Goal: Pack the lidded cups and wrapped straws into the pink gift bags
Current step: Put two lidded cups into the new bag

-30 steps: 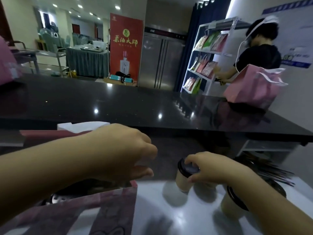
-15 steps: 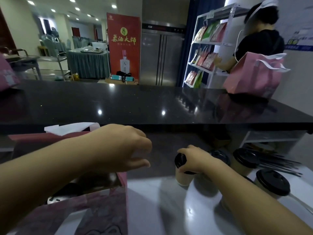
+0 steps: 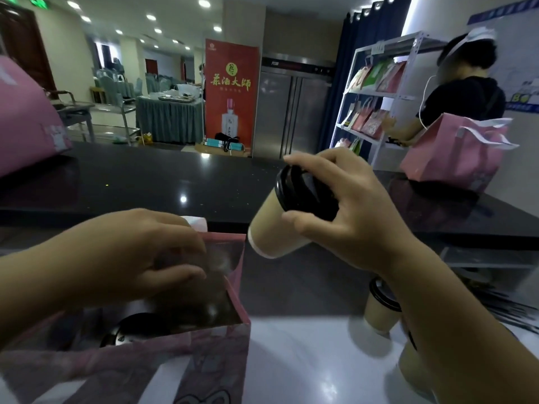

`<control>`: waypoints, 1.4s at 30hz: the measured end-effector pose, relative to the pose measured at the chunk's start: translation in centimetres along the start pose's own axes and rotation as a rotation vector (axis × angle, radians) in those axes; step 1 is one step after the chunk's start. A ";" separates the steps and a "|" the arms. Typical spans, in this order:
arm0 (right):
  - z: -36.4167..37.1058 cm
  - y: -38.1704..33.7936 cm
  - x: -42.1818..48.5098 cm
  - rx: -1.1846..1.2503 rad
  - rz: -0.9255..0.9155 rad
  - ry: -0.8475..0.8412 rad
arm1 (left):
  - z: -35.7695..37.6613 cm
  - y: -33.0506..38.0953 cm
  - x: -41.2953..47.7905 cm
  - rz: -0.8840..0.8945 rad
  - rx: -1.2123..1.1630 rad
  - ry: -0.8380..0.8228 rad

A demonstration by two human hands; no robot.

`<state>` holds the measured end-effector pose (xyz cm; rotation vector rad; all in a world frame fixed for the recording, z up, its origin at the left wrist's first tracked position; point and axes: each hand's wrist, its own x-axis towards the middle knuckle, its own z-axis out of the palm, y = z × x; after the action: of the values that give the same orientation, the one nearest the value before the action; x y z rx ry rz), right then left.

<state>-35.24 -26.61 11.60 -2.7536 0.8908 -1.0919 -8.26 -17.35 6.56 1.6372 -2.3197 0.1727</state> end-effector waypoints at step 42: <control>17.6 -6.8 2.2 -0.349 -0.463 -1.134 | 1.8 -5.3 -10.5 -0.257 0.051 -0.366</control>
<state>-19.24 -24.91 1.42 -3.1423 0.2720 0.7427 -0.33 -10.17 1.25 2.1235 -2.3353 -0.1372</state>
